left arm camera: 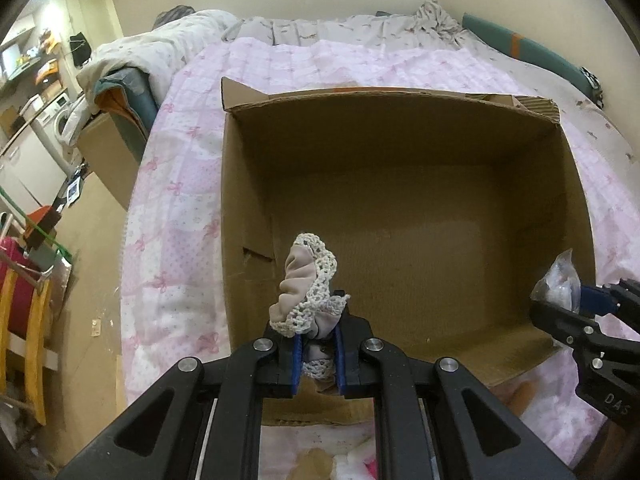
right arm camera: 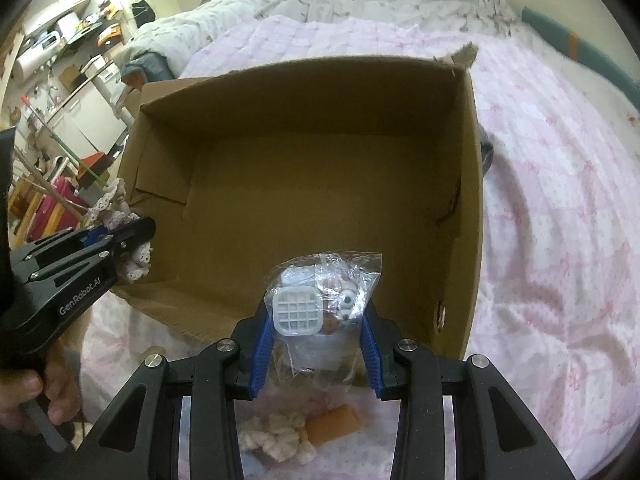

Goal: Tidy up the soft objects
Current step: 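Carry the scrunchies and plastic bag into the cardboard box and open both tools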

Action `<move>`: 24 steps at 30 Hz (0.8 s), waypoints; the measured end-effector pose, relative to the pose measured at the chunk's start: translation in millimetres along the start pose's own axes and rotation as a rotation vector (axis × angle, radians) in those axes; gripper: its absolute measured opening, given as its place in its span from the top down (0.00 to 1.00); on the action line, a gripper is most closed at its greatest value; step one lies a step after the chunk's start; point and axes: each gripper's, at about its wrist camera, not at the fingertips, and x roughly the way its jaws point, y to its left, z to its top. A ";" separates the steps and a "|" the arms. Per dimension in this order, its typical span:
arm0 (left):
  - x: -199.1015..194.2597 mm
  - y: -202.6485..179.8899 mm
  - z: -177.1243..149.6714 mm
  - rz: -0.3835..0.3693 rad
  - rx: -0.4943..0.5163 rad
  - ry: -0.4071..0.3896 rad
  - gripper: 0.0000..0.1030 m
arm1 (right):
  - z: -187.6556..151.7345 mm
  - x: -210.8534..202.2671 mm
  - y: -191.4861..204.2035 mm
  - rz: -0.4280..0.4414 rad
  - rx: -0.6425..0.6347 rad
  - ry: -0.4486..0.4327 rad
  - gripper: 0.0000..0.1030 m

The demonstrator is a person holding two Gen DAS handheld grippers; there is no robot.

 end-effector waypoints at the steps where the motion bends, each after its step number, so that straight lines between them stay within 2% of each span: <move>1: 0.0 -0.1 0.1 -0.009 -0.005 -0.001 0.88 | -0.5 -0.5 1.9 -0.017 -0.015 -0.010 0.61; 15: -6.4 2.4 2.4 -0.042 -0.031 -0.025 0.87 | -0.3 0.8 -0.8 0.014 0.004 -0.002 0.60; 17: -7.5 2.9 2.1 -0.045 -0.032 -0.030 0.85 | 0.9 -0.7 -1.6 0.026 0.013 -0.011 0.57; 18: -8.5 1.7 2.0 -0.044 -0.026 -0.033 0.83 | 1.5 -2.1 -2.3 0.035 0.019 -0.018 0.50; 19: -8.8 1.1 1.6 -0.042 -0.019 -0.033 0.79 | 2.1 -3.6 -3.6 0.043 0.028 -0.024 0.44; 20: -9.1 -0.1 1.3 -0.039 -0.012 -0.033 0.70 | 2.8 -5.7 -5.5 0.050 0.042 -0.035 0.36; 21: -9.7 -1.4 1.2 -0.037 -0.005 -0.034 0.58 | 3.0 -7.9 -7.4 0.056 0.054 -0.047 0.35; 22: -11.3 -2.7 1.1 -0.032 0.001 -0.040 0.51 | 3.6 -9.5 -9.3 0.061 0.064 -0.053 0.34; 23: -13.6 -3.7 1.0 -0.023 0.003 -0.052 0.40 | 4.3 -10.1 -10.7 0.067 0.072 -0.055 0.31; 24: -15.0 -3.6 1.4 -0.015 0.002 -0.062 0.35 | 4.6 -10.5 -12.4 0.074 0.081 -0.055 0.28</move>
